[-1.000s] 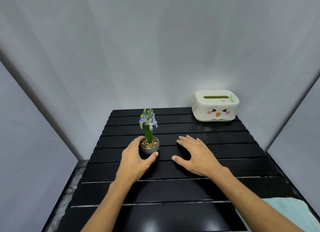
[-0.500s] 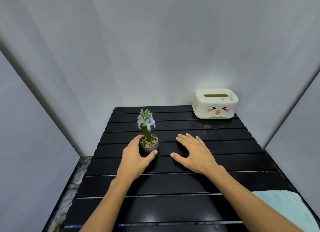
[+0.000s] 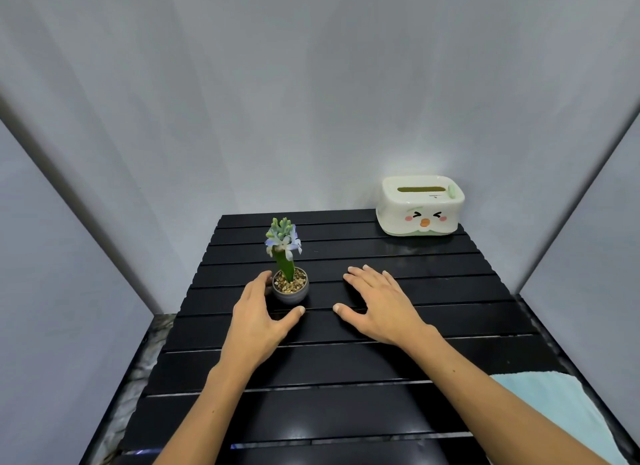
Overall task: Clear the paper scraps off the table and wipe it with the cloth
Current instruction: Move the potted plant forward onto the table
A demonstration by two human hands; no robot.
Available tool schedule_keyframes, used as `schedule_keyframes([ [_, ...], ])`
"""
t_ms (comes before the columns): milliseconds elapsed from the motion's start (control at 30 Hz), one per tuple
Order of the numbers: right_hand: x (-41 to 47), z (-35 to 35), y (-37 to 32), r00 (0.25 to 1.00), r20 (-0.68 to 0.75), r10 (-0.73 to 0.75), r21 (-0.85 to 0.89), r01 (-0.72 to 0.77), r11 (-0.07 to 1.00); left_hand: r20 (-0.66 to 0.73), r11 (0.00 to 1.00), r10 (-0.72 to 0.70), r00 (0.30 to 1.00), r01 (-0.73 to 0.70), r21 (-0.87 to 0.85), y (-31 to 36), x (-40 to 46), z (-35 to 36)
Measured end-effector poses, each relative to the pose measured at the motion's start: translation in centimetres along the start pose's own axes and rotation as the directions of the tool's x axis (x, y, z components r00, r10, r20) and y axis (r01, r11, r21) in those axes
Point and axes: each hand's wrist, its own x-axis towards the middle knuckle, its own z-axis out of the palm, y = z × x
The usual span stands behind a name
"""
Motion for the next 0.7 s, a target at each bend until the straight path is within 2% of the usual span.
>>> schedule_keyframes([
  [133, -0.6, -0.2, 0.0, 1.000, 0.000, -0.006, 0.005, 0.006, 1.000, -0.014, 1.000, -0.008, 1.000, 0.008, 0.016, 0.0, -0.9, -0.3],
  [333, -1.9, -1.4, 1.1, 0.999, 0.006, -0.037, 0.103, 0.036, 0.994, -0.038, 0.999, -0.016, 0.999, 0.018, 0.035, 0.2, -3.4, 0.0],
  [700, -4.5, -4.1, 5.7, 0.996, -0.043, 0.078, 0.193, -0.069, 0.979, -0.043, 0.997, -0.026, 0.999, 0.029, 0.076, 2.3, -6.8, 1.1],
])
